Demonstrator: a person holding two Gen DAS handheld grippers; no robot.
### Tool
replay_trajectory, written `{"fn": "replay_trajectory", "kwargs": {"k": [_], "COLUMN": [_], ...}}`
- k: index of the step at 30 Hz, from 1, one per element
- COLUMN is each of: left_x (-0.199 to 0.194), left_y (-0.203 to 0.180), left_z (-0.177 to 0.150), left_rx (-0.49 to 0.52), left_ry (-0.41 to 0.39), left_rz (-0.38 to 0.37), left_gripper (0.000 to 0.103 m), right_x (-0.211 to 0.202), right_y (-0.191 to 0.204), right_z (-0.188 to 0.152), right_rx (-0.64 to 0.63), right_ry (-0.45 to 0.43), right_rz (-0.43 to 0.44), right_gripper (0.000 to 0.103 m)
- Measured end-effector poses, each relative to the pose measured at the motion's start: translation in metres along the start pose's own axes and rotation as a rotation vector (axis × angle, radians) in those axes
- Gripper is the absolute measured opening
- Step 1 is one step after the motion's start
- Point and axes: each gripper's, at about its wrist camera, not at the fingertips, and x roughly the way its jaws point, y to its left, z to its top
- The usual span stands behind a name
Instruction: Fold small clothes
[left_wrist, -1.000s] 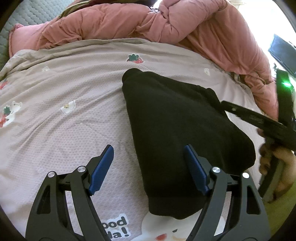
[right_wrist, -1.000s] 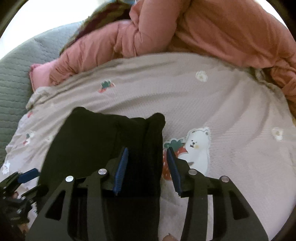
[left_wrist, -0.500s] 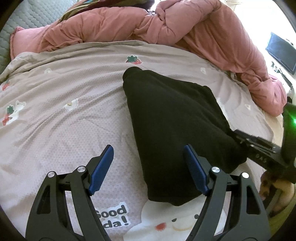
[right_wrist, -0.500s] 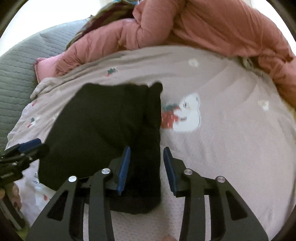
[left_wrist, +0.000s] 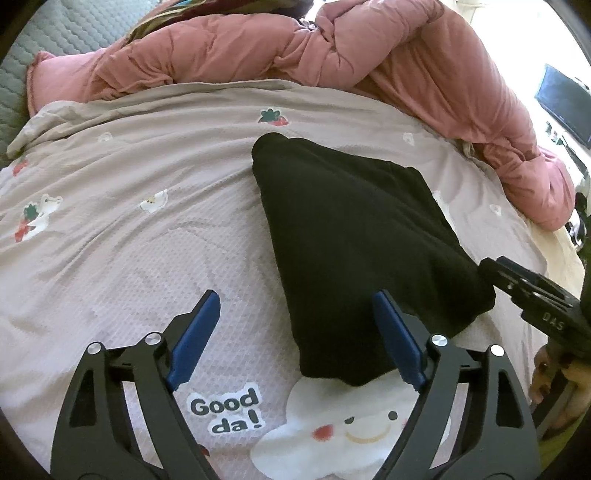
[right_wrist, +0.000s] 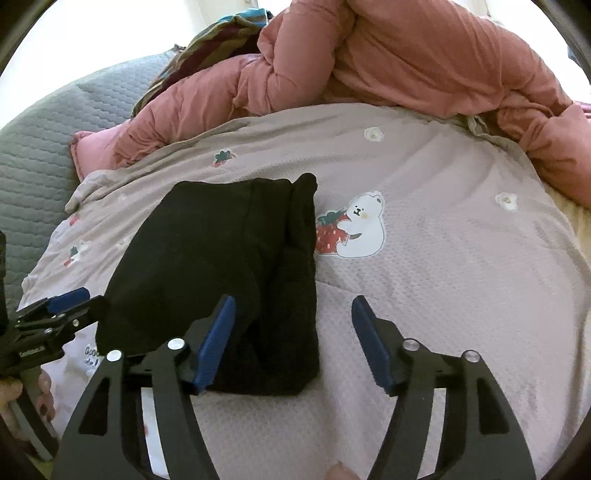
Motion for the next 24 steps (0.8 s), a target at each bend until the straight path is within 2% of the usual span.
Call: {"fn": "replay_trajectory", "kwargs": {"k": [4,6,8,11,14,24], "left_x": [-0.002,-0.003,-0.005,-0.010,-0.017,-0.057], "left_y": [0.000,0.000,0.000,0.000,0.000,-0.002], "left_z": [-0.001,-0.002,-0.002,-0.003,-0.003,-0.011], "left_rx": [0.002,0.003,0.003,0.009,0.010,0.029], "left_ry": [0.002,0.000,-0.002,-0.010,-0.027,-0.114], "left_rz": [0.001,0.006,0.006,0.014,0.023,0.049], "left_gripper": [0.081,0.084,0.086,0.093,0.093,0.093], "right_x": [-0.011,-0.014,-0.018,-0.026,-0.035,-0.075], "right_y": [0.002,0.003,0.005,0.008,0.009,0.021], "right_z": [0.000,0.001,0.002,0.003,0.004,-0.002], "right_rx": [-0.006,-0.010,-0.013,-0.013,-0.012,-0.045], "right_ry": [-0.015,-0.021,-0.033,-0.055,-0.084,-0.174], "right_rz": [0.001,0.000,-0.001,-0.019,-0.025,-0.028], "right_gripper": [0.073,0.081,0.083,0.095,0.098,0.098]}}
